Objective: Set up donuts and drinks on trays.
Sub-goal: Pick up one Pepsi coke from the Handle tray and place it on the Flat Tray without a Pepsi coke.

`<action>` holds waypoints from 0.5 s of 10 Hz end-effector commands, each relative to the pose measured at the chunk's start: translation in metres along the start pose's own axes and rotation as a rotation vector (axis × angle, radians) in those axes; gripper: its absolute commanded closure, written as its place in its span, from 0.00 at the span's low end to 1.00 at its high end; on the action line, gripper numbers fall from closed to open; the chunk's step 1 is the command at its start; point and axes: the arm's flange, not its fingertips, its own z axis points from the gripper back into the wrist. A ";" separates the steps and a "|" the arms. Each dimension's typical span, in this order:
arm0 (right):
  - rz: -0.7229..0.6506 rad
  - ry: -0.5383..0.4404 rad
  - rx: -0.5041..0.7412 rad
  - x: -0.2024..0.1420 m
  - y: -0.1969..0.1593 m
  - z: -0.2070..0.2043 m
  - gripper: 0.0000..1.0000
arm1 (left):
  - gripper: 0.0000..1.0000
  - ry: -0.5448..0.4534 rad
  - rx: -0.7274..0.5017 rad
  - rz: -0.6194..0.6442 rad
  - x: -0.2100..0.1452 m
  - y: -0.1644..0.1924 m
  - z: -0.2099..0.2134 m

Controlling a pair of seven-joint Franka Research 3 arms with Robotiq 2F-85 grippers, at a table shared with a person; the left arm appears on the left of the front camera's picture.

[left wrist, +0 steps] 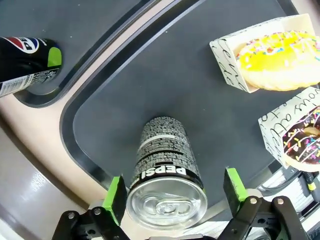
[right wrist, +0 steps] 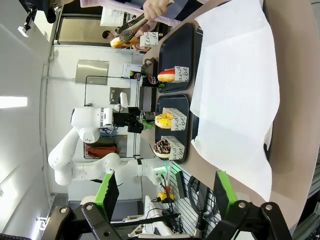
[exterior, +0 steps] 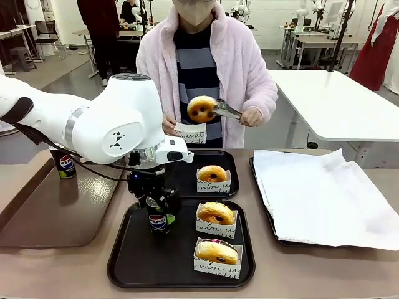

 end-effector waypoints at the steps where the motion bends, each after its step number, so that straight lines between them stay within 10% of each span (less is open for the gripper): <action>1: -0.007 0.000 0.006 -0.001 0.001 0.001 0.00 | 0.00 0.033 -0.139 -0.036 -0.018 -0.004 0.031; 5: -0.007 0.000 0.006 -0.001 0.001 0.001 0.00 | 0.00 -0.025 -0.100 -0.040 -0.098 -0.010 0.087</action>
